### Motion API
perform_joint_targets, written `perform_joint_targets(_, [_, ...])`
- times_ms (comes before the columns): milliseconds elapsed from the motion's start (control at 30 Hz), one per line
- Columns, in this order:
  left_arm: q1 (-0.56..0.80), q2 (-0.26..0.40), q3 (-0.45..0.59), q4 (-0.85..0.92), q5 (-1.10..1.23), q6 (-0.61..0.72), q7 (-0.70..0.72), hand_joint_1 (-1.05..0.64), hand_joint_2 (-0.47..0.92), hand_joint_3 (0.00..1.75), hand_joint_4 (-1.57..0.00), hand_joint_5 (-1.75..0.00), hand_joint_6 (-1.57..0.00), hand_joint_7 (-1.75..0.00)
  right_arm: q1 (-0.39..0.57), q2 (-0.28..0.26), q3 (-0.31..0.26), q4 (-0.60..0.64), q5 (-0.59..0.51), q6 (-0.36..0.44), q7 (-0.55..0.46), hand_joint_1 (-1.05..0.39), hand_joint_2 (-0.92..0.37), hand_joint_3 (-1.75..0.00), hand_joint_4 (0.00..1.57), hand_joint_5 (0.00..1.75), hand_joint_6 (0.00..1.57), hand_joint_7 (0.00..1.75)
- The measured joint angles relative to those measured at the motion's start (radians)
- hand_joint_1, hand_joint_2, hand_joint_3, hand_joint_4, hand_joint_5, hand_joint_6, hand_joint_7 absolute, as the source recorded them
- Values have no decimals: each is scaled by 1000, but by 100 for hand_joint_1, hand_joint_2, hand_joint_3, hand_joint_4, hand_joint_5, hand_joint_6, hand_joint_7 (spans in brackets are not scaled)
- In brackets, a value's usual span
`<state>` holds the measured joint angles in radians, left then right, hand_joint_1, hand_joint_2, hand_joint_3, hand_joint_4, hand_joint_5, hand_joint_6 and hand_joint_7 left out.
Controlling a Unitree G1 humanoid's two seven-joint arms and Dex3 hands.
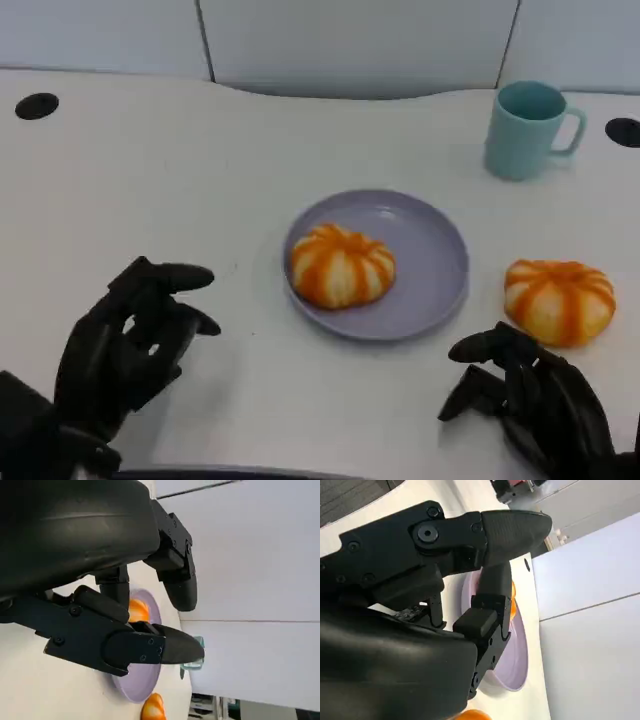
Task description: Grasp the bread from the table and place it into the plate.
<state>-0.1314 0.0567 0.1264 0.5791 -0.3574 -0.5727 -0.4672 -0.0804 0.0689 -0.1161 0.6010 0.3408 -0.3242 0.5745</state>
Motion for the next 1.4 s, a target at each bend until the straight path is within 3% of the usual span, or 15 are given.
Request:
perform_joint_targets(400, [65, -34, 45, -28, -82, 133, -87, -69, 92, 29, -27, -174, -23, -138, 4, -1, 2, -6, -2, 4, 1, -43, -92, -39, 67, 148, 64, 110])
perform_joint_targets(700, [62, -39, 82, 13, -122, 200, -158, -68, 92, 28, -27, -174, -28, -130, 5, -6, 1, -5, -1, 6, 22, -40, -92, -45, 67, 147, 62, 109])
perform_joint_targets(1233, [-3, -58, 117, 116, -115, 188, -172, -68, 92, 27, -32, -175, -32, -132, -20, -38, -11, 15, 2, 30, 35, -44, -92, -39, 67, 148, 65, 107])
perform_joint_targets(1400, [-16, -61, 119, 126, -96, 175, -172, -69, 92, 26, -30, -175, -31, -131, -57, -42, -33, 85, 2, -12, 59, -47, -92, -37, 68, 145, 67, 100])
